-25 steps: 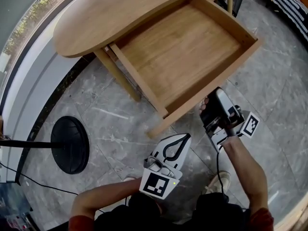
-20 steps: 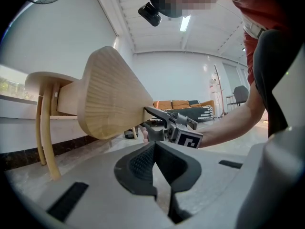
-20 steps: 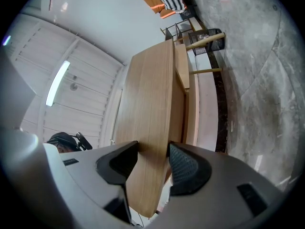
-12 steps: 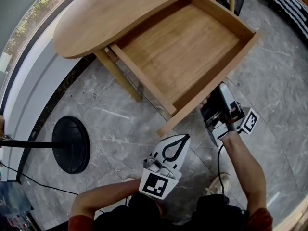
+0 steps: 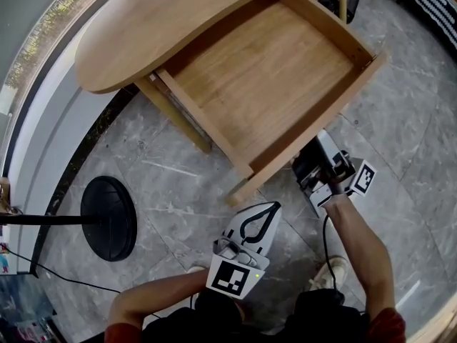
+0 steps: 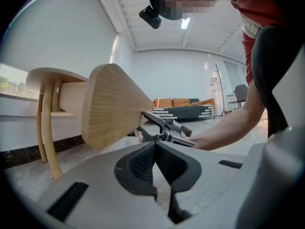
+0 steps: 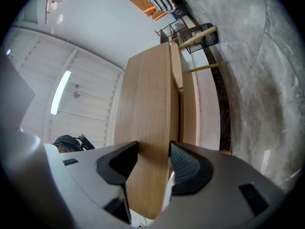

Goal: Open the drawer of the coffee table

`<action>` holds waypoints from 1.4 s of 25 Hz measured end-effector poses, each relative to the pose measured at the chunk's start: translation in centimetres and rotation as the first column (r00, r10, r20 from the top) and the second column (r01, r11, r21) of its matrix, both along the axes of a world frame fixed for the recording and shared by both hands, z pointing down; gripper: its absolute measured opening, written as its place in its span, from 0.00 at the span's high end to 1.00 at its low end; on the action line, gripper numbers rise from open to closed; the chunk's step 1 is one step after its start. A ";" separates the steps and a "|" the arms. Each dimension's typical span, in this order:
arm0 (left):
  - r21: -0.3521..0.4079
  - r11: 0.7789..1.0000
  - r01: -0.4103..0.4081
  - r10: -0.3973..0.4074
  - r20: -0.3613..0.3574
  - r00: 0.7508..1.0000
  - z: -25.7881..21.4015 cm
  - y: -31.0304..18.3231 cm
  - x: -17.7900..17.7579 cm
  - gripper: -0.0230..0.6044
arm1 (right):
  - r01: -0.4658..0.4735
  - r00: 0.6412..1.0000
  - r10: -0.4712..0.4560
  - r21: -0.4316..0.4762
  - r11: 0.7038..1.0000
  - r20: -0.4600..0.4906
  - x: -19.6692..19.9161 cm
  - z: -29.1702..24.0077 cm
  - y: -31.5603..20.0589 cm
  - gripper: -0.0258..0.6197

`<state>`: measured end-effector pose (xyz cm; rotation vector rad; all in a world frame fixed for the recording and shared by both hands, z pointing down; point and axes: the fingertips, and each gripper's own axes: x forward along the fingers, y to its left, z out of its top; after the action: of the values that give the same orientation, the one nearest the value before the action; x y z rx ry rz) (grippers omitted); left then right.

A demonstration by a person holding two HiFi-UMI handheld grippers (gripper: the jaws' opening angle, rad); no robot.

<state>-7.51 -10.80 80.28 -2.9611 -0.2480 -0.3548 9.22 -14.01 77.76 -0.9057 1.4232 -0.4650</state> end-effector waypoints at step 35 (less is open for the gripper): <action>-0.006 0.999 0.033 -0.033 -0.005 0.999 1.4 -2.4 0.8 0.95 | -0.075 0.994 0.041 -0.342 0.937 -0.105 -2.9 6.4 1.9 0.60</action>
<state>-6.75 -13.22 81.64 -2.9747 -0.2000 -0.3509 6.30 -12.10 84.19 -1.2654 1.4210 -0.6473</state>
